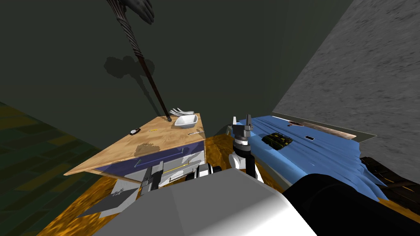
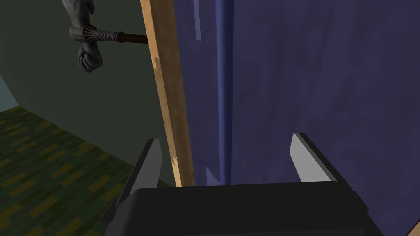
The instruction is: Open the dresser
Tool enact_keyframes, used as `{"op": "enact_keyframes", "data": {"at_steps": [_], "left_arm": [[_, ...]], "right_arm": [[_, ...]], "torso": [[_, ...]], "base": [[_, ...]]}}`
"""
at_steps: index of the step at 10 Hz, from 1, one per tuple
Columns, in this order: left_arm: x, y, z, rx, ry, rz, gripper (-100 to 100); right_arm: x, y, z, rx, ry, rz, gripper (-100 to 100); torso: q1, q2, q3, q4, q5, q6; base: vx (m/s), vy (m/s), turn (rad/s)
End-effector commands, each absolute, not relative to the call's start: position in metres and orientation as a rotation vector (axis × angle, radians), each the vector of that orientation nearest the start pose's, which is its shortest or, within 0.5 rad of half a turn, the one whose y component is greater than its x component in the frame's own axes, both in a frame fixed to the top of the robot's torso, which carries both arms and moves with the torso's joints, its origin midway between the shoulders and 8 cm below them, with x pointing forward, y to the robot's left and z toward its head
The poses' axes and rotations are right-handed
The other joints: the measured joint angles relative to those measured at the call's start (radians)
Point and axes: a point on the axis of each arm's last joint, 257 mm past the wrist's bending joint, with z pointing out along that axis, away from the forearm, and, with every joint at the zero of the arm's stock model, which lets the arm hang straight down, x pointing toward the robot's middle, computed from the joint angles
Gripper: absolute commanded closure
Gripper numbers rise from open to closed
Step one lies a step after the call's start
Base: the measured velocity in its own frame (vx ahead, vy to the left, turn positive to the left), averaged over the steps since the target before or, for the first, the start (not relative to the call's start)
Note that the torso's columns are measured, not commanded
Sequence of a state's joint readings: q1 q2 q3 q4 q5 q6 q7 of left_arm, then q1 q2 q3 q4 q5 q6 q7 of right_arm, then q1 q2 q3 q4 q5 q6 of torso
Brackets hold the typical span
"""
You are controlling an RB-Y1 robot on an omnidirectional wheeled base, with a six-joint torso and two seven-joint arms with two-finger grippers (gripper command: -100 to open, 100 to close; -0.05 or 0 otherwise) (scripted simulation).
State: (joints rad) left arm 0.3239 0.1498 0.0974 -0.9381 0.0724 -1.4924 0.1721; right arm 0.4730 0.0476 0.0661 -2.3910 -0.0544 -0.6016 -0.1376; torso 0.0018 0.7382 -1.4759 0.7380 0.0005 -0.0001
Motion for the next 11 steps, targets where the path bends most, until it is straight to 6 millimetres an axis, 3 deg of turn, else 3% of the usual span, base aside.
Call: {"op": "enact_keyframes", "data": {"at_steps": [1,5,6,7,11], "left_arm": [[0.294,0.363,-0.26,-0.812,0.721,-1.318,-100],[0.313,0.377,-0.249,-0.81,0.723,-1.32,-100],[0.31,0.374,-0.25,-0.809,0.722,-1.32,-100],[0.302,0.368,-0.256,-0.811,0.722,-1.319,100],[0.279,0.351,-0.268,-0.813,0.719,-1.317,100]], "right_arm": [[0.3,-0.264,0.096,0.575,0.334,1.584,0],[0.3,-0.264,0.096,0.575,0.334,1.584,0],[0.3,-0.264,0.096,0.575,0.334,1.584,0],[0.3,-0.264,0.096,0.574,0.334,1.584,0],[0.3,-0.264,0.096,0.574,0.334,1.584,0]], "torso": [[-0.001,0.0,0.0,0.0,0.0,0.0],[-0.002,0.0,0.0,0.0,-0.001,0.0],[-0.002,0.0,0.0,0.0,0.0,0.0],[-0.001,-0.001,0.0,0.0,0.0,0.0],[-0.001,0.0,0.0,0.0,0.0,0.0]], "base": [[-0.021,-0.048,0.01],[-0.015,-0.039,0.007],[-0.006,-0.019,0.001],[0.012,0.024,-0.009],[0.022,0.055,-0.009]]}}
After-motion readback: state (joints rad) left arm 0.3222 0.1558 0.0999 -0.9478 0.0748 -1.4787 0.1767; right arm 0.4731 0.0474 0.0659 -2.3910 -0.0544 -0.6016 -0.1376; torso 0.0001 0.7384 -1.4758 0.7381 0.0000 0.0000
